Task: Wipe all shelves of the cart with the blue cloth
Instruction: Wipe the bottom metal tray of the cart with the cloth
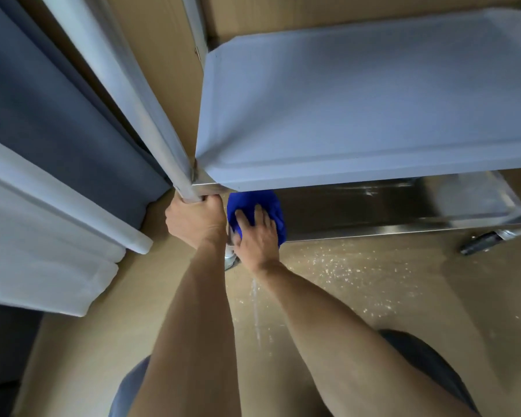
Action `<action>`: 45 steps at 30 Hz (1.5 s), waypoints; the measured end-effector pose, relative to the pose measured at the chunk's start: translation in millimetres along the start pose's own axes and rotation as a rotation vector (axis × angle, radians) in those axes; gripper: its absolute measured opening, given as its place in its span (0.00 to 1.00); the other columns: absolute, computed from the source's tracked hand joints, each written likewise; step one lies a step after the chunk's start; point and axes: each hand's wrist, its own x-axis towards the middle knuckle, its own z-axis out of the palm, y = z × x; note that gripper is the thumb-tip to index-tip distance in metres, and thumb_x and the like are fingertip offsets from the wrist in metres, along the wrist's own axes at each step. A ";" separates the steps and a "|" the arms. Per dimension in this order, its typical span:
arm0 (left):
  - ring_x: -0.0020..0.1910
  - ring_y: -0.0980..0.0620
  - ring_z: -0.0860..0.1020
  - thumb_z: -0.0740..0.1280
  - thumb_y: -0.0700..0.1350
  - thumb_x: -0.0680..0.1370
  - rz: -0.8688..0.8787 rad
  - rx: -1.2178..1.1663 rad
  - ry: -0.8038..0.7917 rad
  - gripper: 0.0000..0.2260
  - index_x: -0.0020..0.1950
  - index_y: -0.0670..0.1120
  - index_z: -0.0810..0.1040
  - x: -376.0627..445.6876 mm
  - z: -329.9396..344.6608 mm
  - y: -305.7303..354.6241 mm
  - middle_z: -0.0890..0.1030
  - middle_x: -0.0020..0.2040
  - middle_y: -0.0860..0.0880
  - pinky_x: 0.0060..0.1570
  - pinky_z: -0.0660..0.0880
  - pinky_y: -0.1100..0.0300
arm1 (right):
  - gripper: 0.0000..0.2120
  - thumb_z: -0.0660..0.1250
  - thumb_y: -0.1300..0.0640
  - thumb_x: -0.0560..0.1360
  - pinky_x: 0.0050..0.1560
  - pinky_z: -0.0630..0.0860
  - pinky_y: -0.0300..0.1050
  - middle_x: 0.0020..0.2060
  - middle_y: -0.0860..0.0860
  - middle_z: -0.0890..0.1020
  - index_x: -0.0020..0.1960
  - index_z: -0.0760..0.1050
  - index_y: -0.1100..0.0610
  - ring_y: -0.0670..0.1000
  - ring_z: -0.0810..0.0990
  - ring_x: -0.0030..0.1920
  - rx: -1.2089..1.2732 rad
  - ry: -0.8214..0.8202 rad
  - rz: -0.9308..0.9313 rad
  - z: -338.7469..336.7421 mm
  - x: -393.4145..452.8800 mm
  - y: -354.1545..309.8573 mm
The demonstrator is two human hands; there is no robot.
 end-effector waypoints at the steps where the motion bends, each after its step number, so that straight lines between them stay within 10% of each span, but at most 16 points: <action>1: 0.44 0.36 0.77 0.55 0.49 0.62 0.010 0.006 -0.005 0.10 0.37 0.45 0.69 0.4 -0.1 -0.7 0.80 0.42 0.39 0.40 0.65 0.56 | 0.23 0.72 0.55 0.67 0.58 0.75 0.55 0.60 0.65 0.77 0.62 0.77 0.53 0.65 0.78 0.57 0.037 0.007 -0.016 -4.2 1.8 8.4; 14: 0.39 0.40 0.70 0.55 0.47 0.62 0.036 0.004 0.010 0.11 0.38 0.44 0.70 -1.9 2.4 -4.4 0.74 0.37 0.43 0.40 0.63 0.56 | 0.31 0.64 0.47 0.68 0.66 0.70 0.58 0.66 0.63 0.70 0.70 0.67 0.51 0.66 0.69 0.66 0.012 0.297 0.869 -152.6 -2.7 352.0; 19: 0.47 0.35 0.75 0.56 0.47 0.63 0.030 0.027 0.061 0.12 0.40 0.44 0.73 -0.5 8.5 -5.9 0.80 0.44 0.38 0.42 0.66 0.54 | 0.19 0.63 0.56 0.73 0.55 0.73 0.54 0.56 0.65 0.76 0.63 0.71 0.58 0.66 0.76 0.55 -0.048 0.288 0.773 -134.3 12.6 258.3; 28: 0.39 0.38 0.72 0.56 0.47 0.63 0.012 0.003 -0.008 0.04 0.31 0.48 0.62 1.5 -0.8 -3.6 0.73 0.36 0.44 0.39 0.64 0.55 | 0.16 0.65 0.50 0.75 0.55 0.73 0.52 0.53 0.59 0.78 0.59 0.77 0.56 0.60 0.75 0.56 0.128 -0.197 0.015 -44.1 7.7 -32.2; 41: 0.44 0.37 0.74 0.61 0.43 0.68 0.041 0.031 -0.003 0.04 0.39 0.44 0.70 -1.7 0.2 -4.5 0.79 0.41 0.39 0.40 0.63 0.56 | 0.20 0.58 0.46 0.68 0.54 0.70 0.55 0.49 0.62 0.77 0.52 0.77 0.58 0.63 0.75 0.52 -0.227 0.283 0.535 -105.6 4.3 213.1; 45: 0.41 0.37 0.74 0.57 0.47 0.63 0.055 -0.028 0.048 0.08 0.37 0.44 0.70 -2.3 7.4 -6.5 0.77 0.37 0.41 0.39 0.64 0.56 | 0.32 0.53 0.43 0.68 0.64 0.68 0.62 0.64 0.68 0.72 0.64 0.71 0.62 0.67 0.71 0.64 -0.046 0.363 0.658 -118.9 4.0 252.5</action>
